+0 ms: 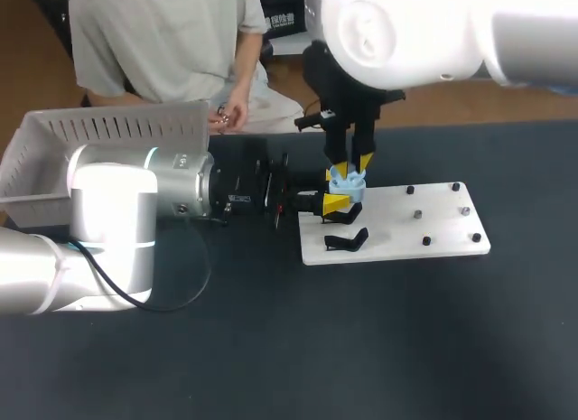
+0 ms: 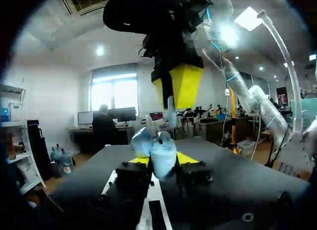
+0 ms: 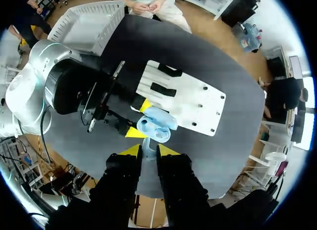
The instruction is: Pick up each earbud case from the left stands, insert the matching earbuds, close the lid, and place the case in the box.
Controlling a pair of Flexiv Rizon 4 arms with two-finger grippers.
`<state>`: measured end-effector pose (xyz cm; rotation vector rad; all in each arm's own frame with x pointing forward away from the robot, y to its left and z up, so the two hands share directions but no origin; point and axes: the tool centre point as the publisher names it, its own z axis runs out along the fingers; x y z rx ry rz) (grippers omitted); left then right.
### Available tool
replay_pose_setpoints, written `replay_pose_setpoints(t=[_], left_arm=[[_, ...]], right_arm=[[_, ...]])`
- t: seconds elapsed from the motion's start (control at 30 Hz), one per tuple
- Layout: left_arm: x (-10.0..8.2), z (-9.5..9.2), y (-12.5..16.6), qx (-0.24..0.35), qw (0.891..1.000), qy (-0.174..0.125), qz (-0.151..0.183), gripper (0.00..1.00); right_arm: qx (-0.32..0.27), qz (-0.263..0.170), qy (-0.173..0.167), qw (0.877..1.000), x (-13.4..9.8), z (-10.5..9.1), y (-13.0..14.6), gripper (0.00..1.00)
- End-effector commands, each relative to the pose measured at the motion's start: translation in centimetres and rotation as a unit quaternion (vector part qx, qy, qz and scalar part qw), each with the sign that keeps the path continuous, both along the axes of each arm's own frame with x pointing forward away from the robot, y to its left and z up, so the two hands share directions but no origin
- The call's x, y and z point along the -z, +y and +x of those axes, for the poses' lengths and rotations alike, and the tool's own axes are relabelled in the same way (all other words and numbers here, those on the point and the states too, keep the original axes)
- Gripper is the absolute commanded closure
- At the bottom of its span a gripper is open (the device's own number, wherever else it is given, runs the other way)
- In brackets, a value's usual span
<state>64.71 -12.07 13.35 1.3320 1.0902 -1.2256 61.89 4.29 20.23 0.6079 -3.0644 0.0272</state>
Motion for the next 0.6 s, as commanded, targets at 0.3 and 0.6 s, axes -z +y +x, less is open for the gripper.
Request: replay_pose_setpoints(t=[0.3,0.6], left_arm=[[0.01,0.04,-0.03,0.0,1.0,0.0,0.0,1.0],[0.01,0.04,-0.03,0.0,1.0,0.0,0.0,1.0]], right_arm=[[-0.01,-0.005,0.0,1.0,0.42,0.7,0.98,1.0],[-0.004,-0.011,0.002,1.0,1.11,1.11,1.03,1.0]])
